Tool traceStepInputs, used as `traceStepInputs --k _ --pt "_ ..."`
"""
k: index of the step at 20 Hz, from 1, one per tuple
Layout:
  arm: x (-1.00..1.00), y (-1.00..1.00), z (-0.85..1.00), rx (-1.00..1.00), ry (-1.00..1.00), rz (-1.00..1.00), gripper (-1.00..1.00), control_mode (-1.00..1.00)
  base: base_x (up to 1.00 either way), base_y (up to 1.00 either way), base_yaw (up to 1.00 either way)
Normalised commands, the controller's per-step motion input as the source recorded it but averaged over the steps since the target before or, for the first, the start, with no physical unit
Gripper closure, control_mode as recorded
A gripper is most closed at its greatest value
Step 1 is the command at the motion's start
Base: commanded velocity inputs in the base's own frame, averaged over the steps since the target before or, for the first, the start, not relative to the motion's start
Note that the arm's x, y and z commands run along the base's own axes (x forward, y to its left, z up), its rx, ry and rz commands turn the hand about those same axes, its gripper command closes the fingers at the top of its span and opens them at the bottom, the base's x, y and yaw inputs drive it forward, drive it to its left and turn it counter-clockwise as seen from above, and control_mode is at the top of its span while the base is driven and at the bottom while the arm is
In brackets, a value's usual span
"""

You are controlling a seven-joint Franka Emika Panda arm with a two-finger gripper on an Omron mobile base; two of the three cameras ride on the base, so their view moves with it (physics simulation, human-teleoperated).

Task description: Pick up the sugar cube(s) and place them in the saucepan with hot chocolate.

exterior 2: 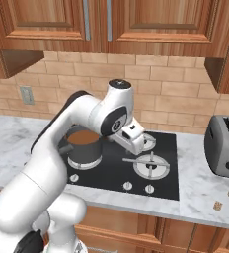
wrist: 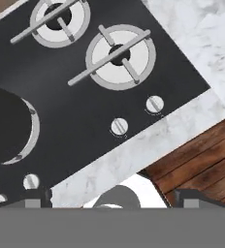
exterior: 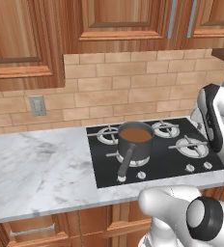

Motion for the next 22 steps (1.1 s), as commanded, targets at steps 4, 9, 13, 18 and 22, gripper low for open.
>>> traceStepInputs --k 4,9,13,18,22 --pt "0.0 -1.0 -0.54 0.04 0.14 -0.53 -1.0 -1.0 0.0 0.0 0.0" --pt "-0.04 -0.95 -0.49 0.01 0.17 -0.49 -1.0 -1.0 0.0 0.0 0.0" --pt "-0.14 -0.85 -0.31 0.01 0.03 -0.29 -1.0 -1.0 0.0 0.0 0.0" --pt "-0.05 -0.83 -0.28 0.0 0.03 -0.18 -1.0 -1.0 0.0 0.0 0.0" --pt "0.01 -0.67 -0.15 0.0 0.0 0.01 -1.0 -1.0 0.0 0.0 0.0"
